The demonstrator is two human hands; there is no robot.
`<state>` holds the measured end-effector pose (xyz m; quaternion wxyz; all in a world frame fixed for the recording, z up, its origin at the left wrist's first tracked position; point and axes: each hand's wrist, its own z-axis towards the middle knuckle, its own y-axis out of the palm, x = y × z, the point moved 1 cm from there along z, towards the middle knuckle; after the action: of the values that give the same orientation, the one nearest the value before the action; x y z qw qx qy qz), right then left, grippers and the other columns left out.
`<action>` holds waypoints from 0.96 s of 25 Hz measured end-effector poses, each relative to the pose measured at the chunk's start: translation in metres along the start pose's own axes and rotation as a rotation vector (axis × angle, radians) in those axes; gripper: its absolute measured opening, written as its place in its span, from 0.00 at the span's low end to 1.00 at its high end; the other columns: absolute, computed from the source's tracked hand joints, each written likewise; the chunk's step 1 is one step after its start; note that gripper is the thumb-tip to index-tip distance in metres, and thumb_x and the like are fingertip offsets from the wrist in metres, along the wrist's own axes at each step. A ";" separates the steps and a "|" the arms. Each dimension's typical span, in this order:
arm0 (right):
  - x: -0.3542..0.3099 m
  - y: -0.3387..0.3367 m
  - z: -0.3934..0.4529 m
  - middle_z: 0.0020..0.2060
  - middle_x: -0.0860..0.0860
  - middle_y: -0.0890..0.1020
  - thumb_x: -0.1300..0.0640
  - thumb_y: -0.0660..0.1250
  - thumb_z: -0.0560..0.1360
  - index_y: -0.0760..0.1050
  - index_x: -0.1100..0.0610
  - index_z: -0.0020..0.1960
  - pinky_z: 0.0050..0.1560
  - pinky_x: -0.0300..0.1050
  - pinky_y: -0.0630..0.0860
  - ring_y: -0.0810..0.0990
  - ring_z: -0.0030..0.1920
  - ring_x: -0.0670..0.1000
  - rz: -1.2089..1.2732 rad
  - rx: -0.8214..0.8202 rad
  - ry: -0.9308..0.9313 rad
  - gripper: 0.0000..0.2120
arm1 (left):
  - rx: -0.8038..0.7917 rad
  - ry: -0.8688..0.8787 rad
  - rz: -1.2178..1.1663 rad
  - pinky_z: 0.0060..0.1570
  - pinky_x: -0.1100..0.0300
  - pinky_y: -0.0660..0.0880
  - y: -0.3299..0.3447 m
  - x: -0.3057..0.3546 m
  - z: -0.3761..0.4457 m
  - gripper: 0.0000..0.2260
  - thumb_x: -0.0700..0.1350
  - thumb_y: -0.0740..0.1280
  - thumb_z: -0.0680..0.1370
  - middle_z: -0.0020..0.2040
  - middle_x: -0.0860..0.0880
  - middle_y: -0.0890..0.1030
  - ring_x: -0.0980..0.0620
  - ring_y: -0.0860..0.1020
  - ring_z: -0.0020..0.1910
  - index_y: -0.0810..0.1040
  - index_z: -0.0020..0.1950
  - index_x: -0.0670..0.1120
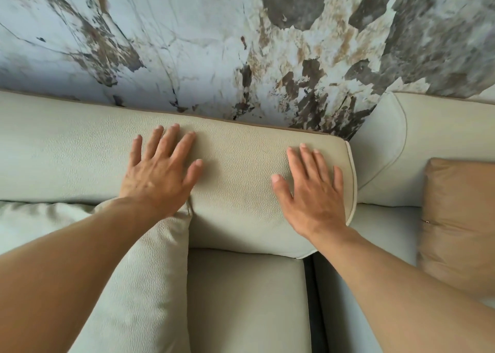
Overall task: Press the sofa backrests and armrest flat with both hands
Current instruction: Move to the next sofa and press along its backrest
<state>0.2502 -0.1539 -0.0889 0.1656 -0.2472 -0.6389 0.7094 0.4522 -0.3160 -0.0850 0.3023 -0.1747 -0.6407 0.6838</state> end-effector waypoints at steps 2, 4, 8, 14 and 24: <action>-0.001 0.013 -0.001 0.79 0.45 0.41 0.33 0.35 0.75 0.35 0.43 0.76 0.75 0.59 0.39 0.38 0.77 0.48 -0.013 0.060 0.009 0.32 | 0.062 -0.006 -0.045 0.76 0.46 0.40 0.010 0.000 0.007 0.31 0.64 0.44 0.78 0.80 0.51 0.53 0.49 0.47 0.79 0.54 0.79 0.54; -0.003 0.029 0.000 0.79 0.48 0.48 0.35 0.40 0.77 0.40 0.47 0.78 0.75 0.61 0.44 0.45 0.78 0.52 -0.055 0.187 0.019 0.33 | 0.158 -0.004 -0.013 0.76 0.43 0.45 0.022 0.001 0.011 0.31 0.63 0.47 0.78 0.79 0.49 0.59 0.46 0.53 0.78 0.58 0.78 0.52; -0.001 0.051 0.004 0.78 0.52 0.58 0.37 0.43 0.79 0.50 0.50 0.79 0.74 0.64 0.49 0.54 0.77 0.56 -0.096 0.358 0.035 0.32 | 0.327 0.016 0.071 0.73 0.39 0.54 0.038 0.001 0.013 0.28 0.61 0.52 0.79 0.74 0.45 0.68 0.40 0.64 0.74 0.66 0.75 0.49; 0.000 0.056 0.009 0.77 0.54 0.60 0.38 0.44 0.79 0.52 0.51 0.78 0.74 0.64 0.50 0.55 0.77 0.57 -0.134 0.449 0.028 0.31 | 0.446 0.034 0.117 0.72 0.40 0.55 0.046 0.000 0.018 0.28 0.60 0.51 0.79 0.73 0.43 0.70 0.39 0.66 0.73 0.66 0.75 0.48; 0.007 0.063 0.023 0.77 0.53 0.60 0.39 0.45 0.79 0.52 0.52 0.79 0.73 0.64 0.52 0.56 0.77 0.57 -0.151 0.526 -0.012 0.32 | 0.471 0.010 0.130 0.72 0.38 0.55 0.050 0.002 0.027 0.28 0.59 0.52 0.78 0.73 0.43 0.69 0.39 0.65 0.73 0.65 0.75 0.48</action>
<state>0.2366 -0.1773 -0.1505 0.2730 -0.1430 -0.4503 0.8380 0.4243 -0.3357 -0.1309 0.2929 -0.1437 -0.4497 0.8315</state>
